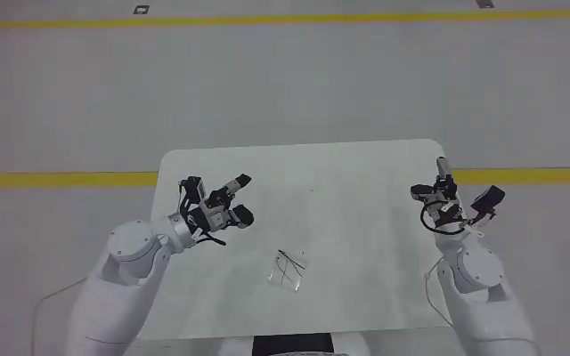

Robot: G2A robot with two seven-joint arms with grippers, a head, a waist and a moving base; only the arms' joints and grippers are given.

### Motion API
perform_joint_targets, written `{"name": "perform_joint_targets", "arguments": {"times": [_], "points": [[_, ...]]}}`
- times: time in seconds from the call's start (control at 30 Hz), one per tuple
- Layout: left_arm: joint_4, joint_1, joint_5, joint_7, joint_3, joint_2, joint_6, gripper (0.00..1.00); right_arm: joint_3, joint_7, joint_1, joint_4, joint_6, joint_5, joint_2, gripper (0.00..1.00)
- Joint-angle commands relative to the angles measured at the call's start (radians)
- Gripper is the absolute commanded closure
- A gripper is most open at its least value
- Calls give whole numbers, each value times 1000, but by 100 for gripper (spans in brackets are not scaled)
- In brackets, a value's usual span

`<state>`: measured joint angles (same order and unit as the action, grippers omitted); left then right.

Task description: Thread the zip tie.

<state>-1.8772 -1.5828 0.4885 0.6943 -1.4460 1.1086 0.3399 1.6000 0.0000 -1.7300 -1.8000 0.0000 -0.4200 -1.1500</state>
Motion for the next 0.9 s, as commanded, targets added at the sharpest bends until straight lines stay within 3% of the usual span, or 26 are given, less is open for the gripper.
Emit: {"name": "perform_joint_targets", "arguments": {"times": [0.0, 0.1, 0.2, 0.43, 0.6, 0.87], "points": [[0, 0, 0, 0, 0, 0, 0, 0, 0, 0, 0, 0, 0, 0, 0, 0], [-6, 3, -15, 2, 6, -1, -2, 0, 0, 0, 0, 0, 0, 0, 0, 0], [-5, 32, -83, 52, 64, -6, 0, 0, 0, 0, 0, 0, 0, 0, 0, 0], [73, 133, -142, 128, 233, -19, 0, 0, 0, 0, 0, 0, 0, 0, 0, 0], [140, 194, -142, 198, 348, -43, 0, 0, 0, 0, 0, 0, 0, 0, 0, 0], [146, 202, -141, 210, 357, -48, 0, 0, 0, 0, 0, 0, 0, 0, 0, 0]]}}
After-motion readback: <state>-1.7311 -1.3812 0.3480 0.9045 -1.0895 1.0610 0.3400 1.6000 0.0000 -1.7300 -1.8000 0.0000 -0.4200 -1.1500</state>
